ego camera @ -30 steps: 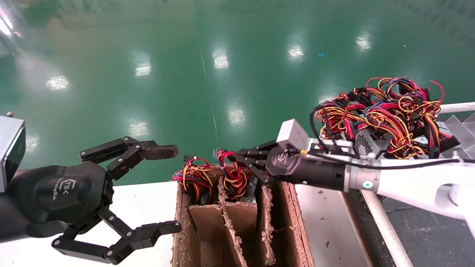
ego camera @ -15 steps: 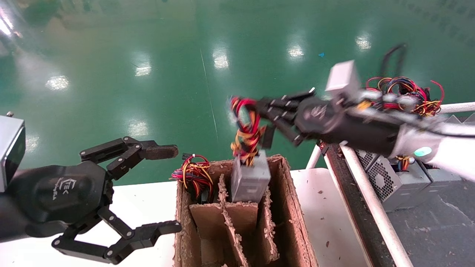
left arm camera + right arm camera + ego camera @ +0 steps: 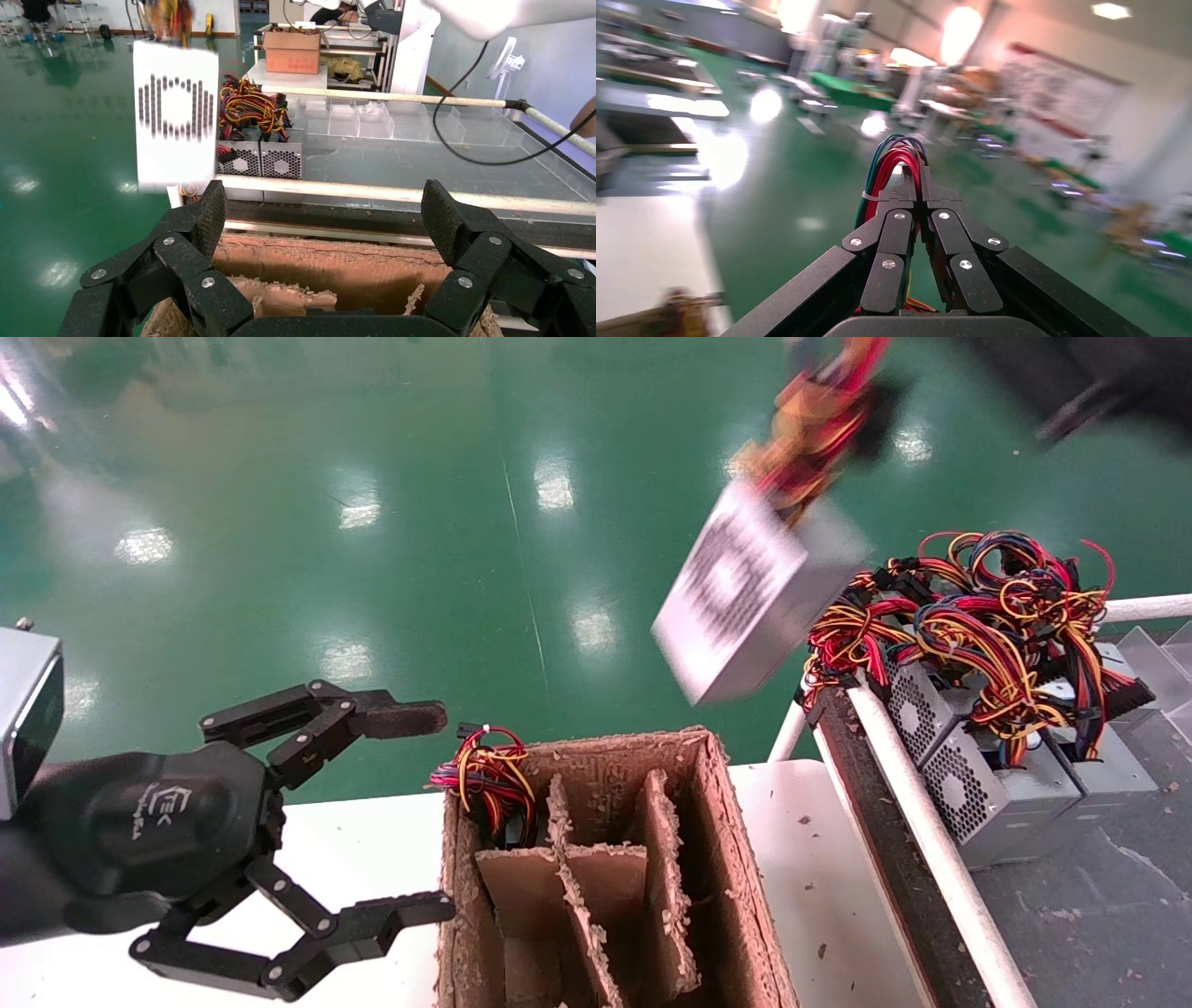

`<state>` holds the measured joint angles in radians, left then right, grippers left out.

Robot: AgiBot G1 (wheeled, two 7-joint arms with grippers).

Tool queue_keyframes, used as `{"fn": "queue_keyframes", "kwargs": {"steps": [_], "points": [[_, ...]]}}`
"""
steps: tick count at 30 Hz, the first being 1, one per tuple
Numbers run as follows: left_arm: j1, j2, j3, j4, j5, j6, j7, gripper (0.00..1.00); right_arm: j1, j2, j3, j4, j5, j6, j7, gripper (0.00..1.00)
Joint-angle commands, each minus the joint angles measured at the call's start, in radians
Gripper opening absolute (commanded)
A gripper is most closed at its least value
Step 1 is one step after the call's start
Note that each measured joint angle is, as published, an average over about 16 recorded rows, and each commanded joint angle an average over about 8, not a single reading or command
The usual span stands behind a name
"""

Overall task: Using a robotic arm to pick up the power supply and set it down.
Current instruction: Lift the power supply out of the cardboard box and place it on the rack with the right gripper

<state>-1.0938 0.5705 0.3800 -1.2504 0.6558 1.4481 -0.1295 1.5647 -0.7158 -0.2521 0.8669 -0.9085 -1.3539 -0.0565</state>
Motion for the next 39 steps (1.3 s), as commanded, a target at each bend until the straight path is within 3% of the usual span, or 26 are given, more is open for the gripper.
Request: {"fn": "queue_keyframes", "kwargs": {"steps": [1,9,16,22,27,33,39], "points": [[0.000,0.000,0.000,0.000,0.000,0.000,0.000,1.00,-0.003,0.053,0.024,0.074,0.008,0.052,0.045,0.00],[0.000,0.000,0.000,0.000,0.000,0.000,0.000,1.00,-0.016,0.243,0.092,0.140,-0.029,0.184,0.099,0.00],[0.000,0.000,0.000,0.000,0.000,0.000,0.000,1.00,-0.062,0.405,0.134,0.066,-0.057,0.210,0.089,0.00],[0.000,0.000,0.000,0.000,0.000,0.000,0.000,1.00,-0.145,0.525,0.173,-0.072,-0.024,0.152,0.061,0.00],[0.000,0.000,0.000,0.000,0.000,0.000,0.000,1.00,-0.232,0.574,0.190,-0.215,0.015,0.068,0.025,0.00],[0.000,0.000,0.000,0.000,0.000,0.000,0.000,1.00,-0.343,0.578,0.203,-0.381,0.059,-0.034,-0.044,0.00],[0.000,0.000,0.000,0.000,0.000,0.000,0.000,1.00,-0.442,0.532,0.222,-0.488,0.110,-0.122,-0.116,0.00]]}}
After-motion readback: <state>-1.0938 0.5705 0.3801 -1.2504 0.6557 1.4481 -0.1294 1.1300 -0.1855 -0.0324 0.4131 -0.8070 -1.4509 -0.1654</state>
